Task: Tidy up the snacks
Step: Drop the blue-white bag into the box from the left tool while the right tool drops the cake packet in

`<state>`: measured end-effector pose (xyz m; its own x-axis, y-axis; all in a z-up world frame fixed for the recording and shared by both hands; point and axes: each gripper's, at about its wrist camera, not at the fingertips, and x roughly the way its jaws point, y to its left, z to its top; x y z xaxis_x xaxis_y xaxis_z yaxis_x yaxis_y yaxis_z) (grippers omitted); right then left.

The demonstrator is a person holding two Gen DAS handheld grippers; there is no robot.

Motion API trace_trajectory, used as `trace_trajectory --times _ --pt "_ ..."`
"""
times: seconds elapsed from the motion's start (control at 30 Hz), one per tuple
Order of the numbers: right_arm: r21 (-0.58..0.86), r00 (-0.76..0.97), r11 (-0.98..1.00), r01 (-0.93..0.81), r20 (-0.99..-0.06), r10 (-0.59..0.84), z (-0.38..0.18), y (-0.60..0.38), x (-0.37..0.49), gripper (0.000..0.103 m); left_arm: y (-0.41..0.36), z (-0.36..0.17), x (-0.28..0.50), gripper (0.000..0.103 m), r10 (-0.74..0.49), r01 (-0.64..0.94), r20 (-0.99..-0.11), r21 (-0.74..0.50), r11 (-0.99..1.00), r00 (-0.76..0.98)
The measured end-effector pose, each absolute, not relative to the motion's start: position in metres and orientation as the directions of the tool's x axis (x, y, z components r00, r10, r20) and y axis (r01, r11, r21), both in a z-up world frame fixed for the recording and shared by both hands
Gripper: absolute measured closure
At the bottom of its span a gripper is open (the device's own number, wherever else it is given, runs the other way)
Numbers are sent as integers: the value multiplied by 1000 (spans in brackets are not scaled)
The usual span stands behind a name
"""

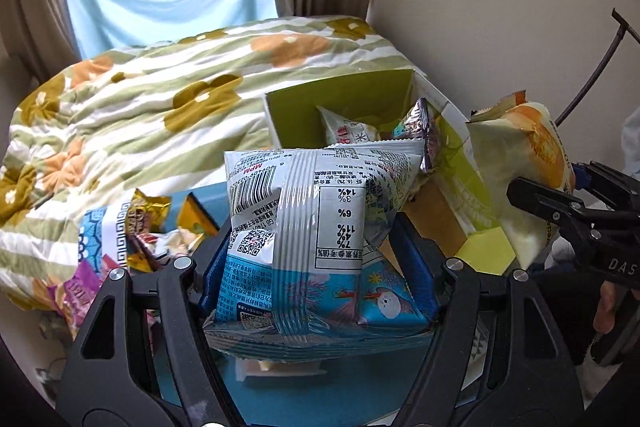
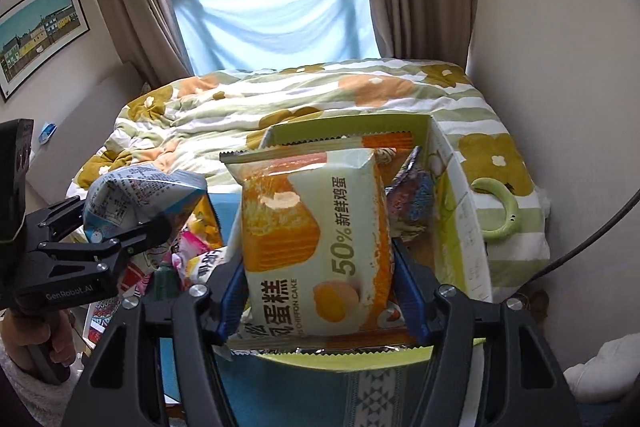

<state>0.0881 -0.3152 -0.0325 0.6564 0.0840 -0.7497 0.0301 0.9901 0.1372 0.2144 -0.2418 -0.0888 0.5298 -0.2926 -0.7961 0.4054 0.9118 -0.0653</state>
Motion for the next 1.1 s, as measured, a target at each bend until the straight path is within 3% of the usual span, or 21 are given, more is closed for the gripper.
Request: trace_trajectory --times 0.23,0.37,0.73,1.1 --pt "167 626 985 33 -772 110 -46 -378 102 43 -305 -126 250 30 -237 350 -847 -65 934 475" --pt "197 593 980 21 -792 147 -59 -400 109 43 -313 -140 257 7 -207 312 -866 -63 948 455" --pt "248 553 968 -37 -802 227 -71 -404 117 43 -286 -139 227 7 -141 265 -886 -21 964 442" --pt "223 491 975 -14 -848 201 -103 -380 147 42 -267 -130 220 7 -125 262 -870 5 965 476"
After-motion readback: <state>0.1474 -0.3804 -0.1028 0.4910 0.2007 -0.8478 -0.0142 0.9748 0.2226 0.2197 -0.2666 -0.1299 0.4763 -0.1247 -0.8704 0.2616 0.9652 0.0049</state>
